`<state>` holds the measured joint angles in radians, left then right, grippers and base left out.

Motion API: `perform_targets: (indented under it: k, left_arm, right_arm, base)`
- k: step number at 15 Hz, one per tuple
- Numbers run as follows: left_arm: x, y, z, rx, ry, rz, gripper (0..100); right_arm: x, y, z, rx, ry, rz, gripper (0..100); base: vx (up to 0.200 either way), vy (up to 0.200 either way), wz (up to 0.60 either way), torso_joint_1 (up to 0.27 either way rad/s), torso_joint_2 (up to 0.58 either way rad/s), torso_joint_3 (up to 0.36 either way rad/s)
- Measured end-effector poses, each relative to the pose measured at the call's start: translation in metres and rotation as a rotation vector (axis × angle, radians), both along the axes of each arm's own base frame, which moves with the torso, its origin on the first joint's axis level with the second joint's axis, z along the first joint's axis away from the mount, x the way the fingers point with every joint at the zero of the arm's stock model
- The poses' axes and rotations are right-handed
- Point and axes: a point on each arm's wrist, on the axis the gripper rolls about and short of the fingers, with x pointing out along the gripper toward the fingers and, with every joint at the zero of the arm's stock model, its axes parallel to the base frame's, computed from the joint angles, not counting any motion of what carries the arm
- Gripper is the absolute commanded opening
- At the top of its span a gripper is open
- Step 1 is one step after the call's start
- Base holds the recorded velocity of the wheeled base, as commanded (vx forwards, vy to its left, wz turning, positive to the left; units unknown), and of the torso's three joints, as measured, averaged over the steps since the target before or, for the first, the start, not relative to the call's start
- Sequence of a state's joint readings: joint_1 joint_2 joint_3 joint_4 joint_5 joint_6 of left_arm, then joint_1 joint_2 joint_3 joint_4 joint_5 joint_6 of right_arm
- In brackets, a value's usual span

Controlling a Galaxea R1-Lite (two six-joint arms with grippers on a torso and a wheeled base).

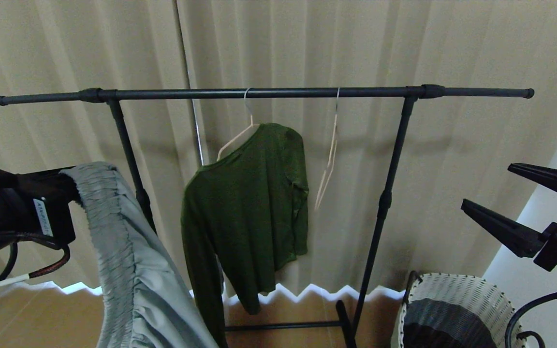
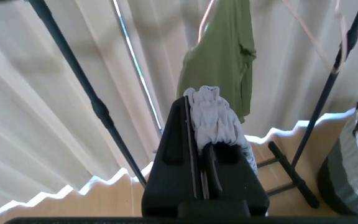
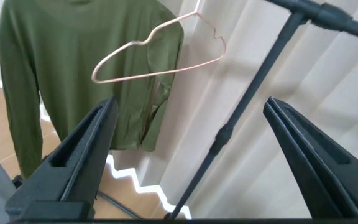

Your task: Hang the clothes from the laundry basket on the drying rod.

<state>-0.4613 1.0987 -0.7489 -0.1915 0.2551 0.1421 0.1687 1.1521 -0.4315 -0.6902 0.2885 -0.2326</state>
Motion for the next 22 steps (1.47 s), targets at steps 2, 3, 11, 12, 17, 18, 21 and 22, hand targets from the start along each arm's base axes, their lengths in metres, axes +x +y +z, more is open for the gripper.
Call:
perform_targets:
  k: [2, 3, 11, 12, 17, 18, 21, 22]
  left_arm:
    - [0.0, 0.002, -0.003, 0.002, 0.009, 0.001, 0]
    - [-0.001, 0.004, -0.005, 0.003, 0.012, 0.007, 0]
    - [-0.002, 0.022, -0.028, 0.005, 0.072, 0.011, 0]
    - [-0.002, 0.024, -0.032, -0.003, 0.06, 0.016, 0]
    - [-0.003, 0.037, -0.059, -0.033, 0.059, -0.024, 0]
    - [-0.002, 0.038, -0.058, -0.06, 0.055, -0.08, 0]
    - [0.011, 0.049, -0.062, -0.077, 0.084, -0.092, 0]
    - [0.014, 0.052, -0.066, -0.041, 0.084, -0.082, 0]
  right_arm:
    - [0.0, 0.0, -0.001, -0.004, 0.023, -0.011, 100]
    - [0.001, -0.001, -0.002, -0.009, 0.039, -0.033, 100]
    - [-0.001, -0.005, -0.006, -0.111, 0.376, -0.223, 100]
    - [-0.001, -0.007, -0.007, -0.117, 0.395, -0.244, 100]
    - [0.008, -0.011, -0.015, -0.123, 0.439, -0.278, 100]
    - [0.009, -0.011, -0.016, -0.125, 0.446, -0.279, 100]
    - [0.013, -0.011, -0.017, -0.125, 0.45, -0.281, 100]
    - [0.013, -0.011, -0.019, -0.126, 0.455, -0.281, 100]
  base:
    - [0.0, 0.0, 0.0, 0.227, -0.5, -0.298]
    - [0.0, 0.0, 0.0, 0.227, -0.52, -0.31]
    - [0.0, 0.0, 0.0, 0.179, -0.4, -0.221]
    - [0.0, 0.0, 0.0, 0.032, -0.06, -0.022]
    - [0.0, 0.0, 0.0, 0.0, 0.0, 0.0]
    - [0.0, 0.0, 0.0, 0.0, 0.0, 0.0]
    - [0.0, 0.0, 0.0, 0.0, 0.0, 0.0]
    - [0.0, 0.0, 0.0, 0.0, 0.0, 0.0]
